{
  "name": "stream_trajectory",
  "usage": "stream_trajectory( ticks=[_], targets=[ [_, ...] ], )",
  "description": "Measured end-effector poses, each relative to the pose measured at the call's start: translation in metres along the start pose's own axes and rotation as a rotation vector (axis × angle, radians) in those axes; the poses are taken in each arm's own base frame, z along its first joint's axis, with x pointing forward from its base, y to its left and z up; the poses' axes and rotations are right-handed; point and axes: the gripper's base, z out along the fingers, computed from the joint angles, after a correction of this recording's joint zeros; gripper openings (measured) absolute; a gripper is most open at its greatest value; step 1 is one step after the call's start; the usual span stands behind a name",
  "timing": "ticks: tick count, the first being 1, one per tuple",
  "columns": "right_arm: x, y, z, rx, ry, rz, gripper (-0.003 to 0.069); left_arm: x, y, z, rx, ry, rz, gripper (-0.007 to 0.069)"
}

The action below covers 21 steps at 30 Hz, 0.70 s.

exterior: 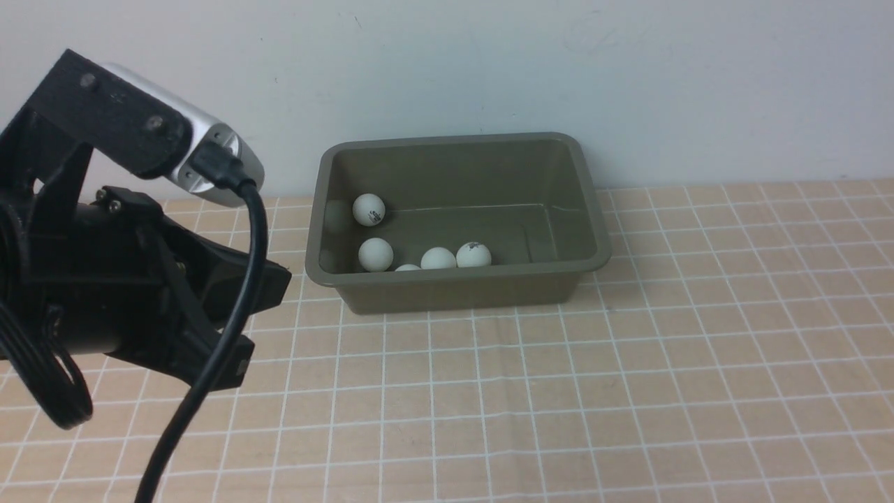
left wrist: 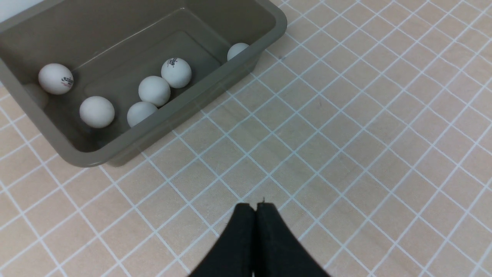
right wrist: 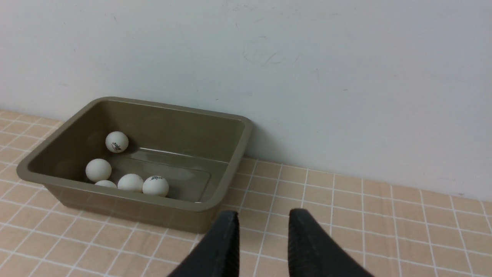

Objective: Put the table tennis balls into the box on the light coffee tablecloth.

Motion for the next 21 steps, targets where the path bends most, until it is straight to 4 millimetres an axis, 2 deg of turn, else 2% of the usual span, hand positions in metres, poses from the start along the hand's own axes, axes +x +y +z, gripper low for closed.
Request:
stream_trajectory(
  ticks=[8, 13, 15, 19, 21],
  targets=[
    [0.007, 0.003, 0.001, -0.044, 0.082, 0.0, 0.0178, 0.0, 0.0, 0.0, 0.0, 0.0, 0.0, -0.0068],
    [0.016, -0.002, 0.012, -0.013, 0.086, 0.014, 0.0178, 0.0, 0.0, 0.0, 0.0, 0.0, -0.001, -0.0068],
    [0.022, -0.003, 0.008, 0.021, 0.04, 0.009, 0.0178, 0.0, 0.0, 0.0, 0.0, 0.0, -0.001, -0.0068],
    [0.043, 0.0, -0.013, 0.077, -0.075, -0.016, 0.0178, 0.0, 0.0, 0.0, 0.0, 0.0, -0.001, -0.0068],
    [0.052, 0.0, -0.014, 0.091, -0.09, -0.007, 0.0178, 0.0, 0.0, 0.0, 0.0, 0.0, -0.001, -0.0068]
  ],
)
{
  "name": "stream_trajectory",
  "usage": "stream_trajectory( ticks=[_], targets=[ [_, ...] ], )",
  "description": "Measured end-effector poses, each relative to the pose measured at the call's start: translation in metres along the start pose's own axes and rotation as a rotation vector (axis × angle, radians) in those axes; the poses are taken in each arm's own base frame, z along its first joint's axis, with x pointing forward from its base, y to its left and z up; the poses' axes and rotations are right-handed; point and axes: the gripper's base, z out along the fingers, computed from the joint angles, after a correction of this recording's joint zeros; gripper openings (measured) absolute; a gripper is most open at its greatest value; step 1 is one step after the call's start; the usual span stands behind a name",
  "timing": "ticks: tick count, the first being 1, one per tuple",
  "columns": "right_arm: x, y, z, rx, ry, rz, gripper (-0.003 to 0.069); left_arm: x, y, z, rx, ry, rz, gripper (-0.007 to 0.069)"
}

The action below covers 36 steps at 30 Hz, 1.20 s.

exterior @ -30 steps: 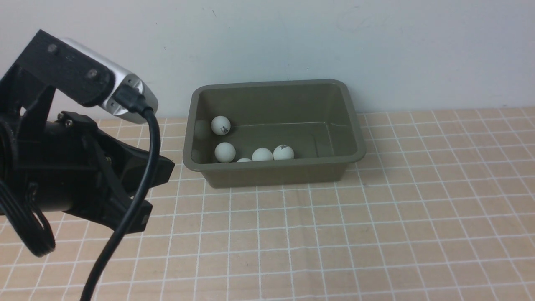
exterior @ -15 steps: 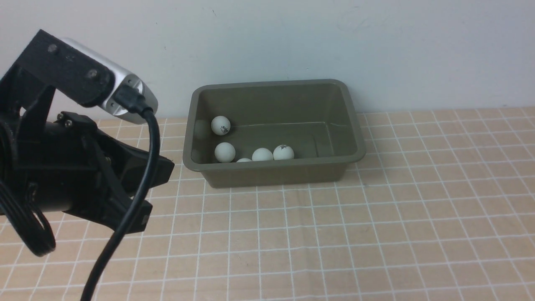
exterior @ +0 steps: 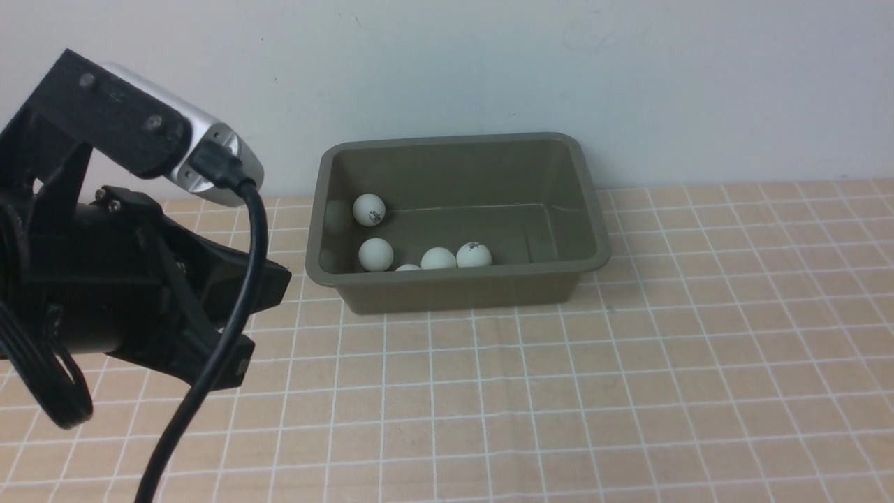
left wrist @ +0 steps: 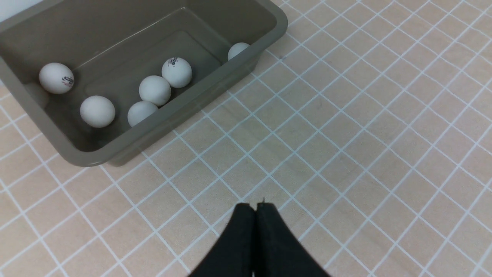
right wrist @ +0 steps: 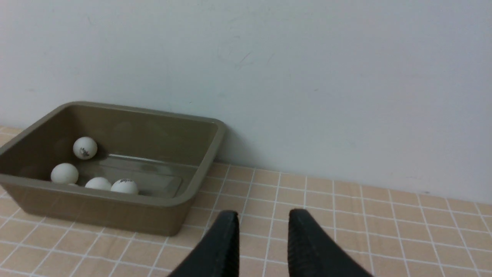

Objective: Put the table tennis balls into the box on the light coffee tablecloth.

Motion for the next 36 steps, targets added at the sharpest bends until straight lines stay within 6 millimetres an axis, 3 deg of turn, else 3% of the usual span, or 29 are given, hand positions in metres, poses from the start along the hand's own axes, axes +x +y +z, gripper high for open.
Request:
stream_trajectory(
  ticks=[7, 16, 25, 36],
  targets=[
    [0.063, -0.006, -0.005, 0.116, -0.023, 0.122, 0.0178, 0.0, 0.0, 0.0, 0.0, 0.0, 0.0, -0.0068],
    [0.107, -0.011, -0.003, 0.202, 0.043, 0.088, 0.0178, 0.0, 0.0, 0.0, 0.0, 0.0, 0.001, -0.0068],
    [0.128, -0.008, -0.008, 0.189, 0.067, 0.116, 0.0178, 0.0, 0.0, 0.0, 0.001, 0.0, 0.0, -0.0068],
    [0.139, 0.001, -0.005, 0.023, 0.116, 0.027, 0.0178, 0.0, 0.0, 0.0, 0.0, 0.001, 0.001, -0.0068]
  ],
)
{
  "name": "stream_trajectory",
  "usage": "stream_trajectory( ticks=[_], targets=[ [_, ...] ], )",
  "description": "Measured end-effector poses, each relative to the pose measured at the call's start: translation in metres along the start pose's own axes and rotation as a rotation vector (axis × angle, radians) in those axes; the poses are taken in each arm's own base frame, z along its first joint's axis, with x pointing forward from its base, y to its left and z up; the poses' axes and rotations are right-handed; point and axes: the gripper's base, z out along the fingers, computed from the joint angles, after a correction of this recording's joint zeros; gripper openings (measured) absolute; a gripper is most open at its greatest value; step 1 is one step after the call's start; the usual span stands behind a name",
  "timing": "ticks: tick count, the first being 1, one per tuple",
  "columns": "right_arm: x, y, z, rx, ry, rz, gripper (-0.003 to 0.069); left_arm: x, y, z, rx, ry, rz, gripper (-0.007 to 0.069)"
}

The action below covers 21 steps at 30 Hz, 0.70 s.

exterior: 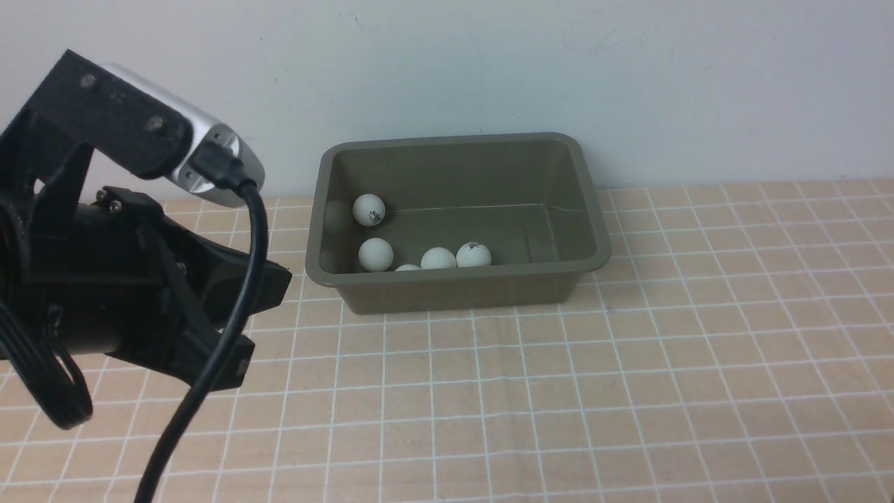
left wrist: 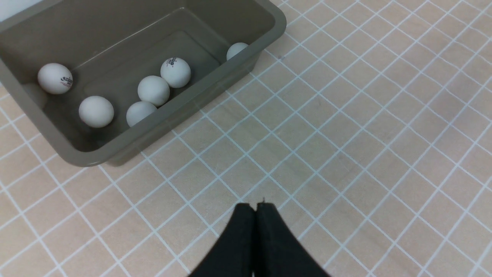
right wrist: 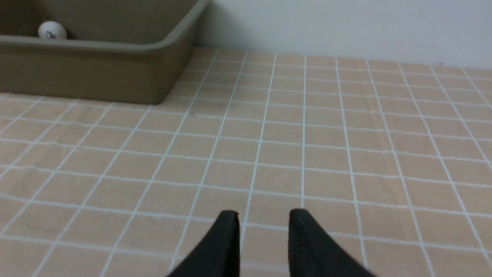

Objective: Put the table tennis balls into the box on the light coffee tablecloth.

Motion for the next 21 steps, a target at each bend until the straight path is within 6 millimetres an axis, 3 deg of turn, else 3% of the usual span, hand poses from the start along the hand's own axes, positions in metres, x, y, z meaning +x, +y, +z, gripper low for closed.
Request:
stream_trajectory(
  ticks=[21],
  targets=[
    [-0.0017, -0.006, 0.0004, 0.104, -0.036, -0.012, 0.0178, 0.0, 0.0, 0.0, 0.0, 0.0, -0.001, -0.0068]
  ],
)
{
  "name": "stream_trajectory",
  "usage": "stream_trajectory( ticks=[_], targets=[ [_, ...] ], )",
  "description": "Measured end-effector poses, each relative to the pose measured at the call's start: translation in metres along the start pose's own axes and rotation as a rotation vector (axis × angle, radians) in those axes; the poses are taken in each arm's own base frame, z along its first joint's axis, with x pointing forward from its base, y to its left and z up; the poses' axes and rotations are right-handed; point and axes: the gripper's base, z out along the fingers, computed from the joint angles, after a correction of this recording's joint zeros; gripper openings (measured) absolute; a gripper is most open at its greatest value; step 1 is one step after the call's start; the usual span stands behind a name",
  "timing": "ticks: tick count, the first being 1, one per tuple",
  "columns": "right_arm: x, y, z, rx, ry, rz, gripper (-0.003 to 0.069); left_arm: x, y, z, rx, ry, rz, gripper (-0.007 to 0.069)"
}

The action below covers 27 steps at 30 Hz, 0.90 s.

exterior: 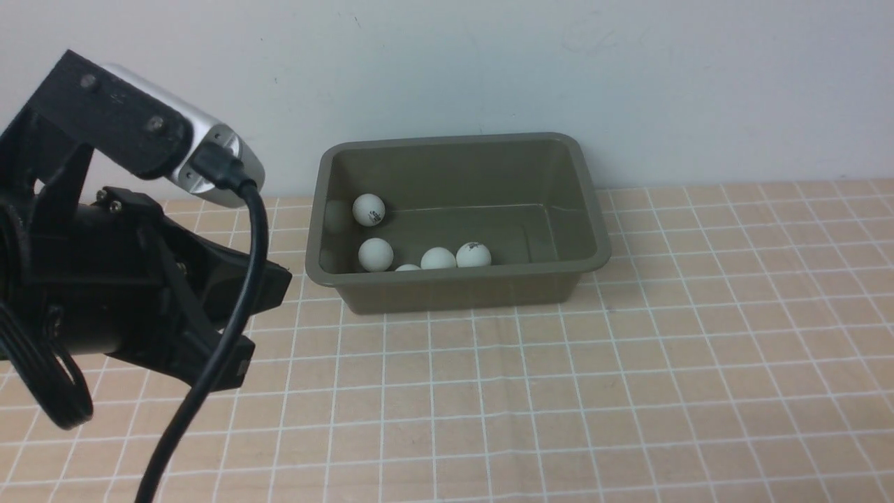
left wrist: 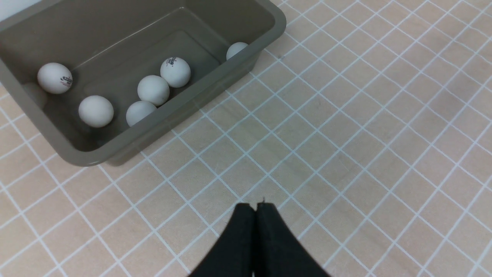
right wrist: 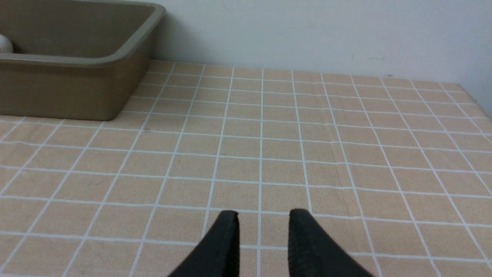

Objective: Put the table tennis balls into the box on the light coffee tablecloth.

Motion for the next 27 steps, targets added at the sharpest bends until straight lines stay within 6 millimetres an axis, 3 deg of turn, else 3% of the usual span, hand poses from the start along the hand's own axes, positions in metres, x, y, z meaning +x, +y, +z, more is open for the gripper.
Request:
stream_trajectory(
  ticks=[22, 27],
  targets=[
    [0.0, 0.0, 0.0, 0.001, -0.001, -0.002, 0.0178, 0.0, 0.001, -0.002, -0.007, -0.006, -0.001, -0.0068],
    [0.0, 0.0, 0.0, 0.001, -0.002, -0.004, 0.0178, 0.01, 0.012, -0.041, -0.157, -0.117, -0.025, -0.0068]
  ],
)
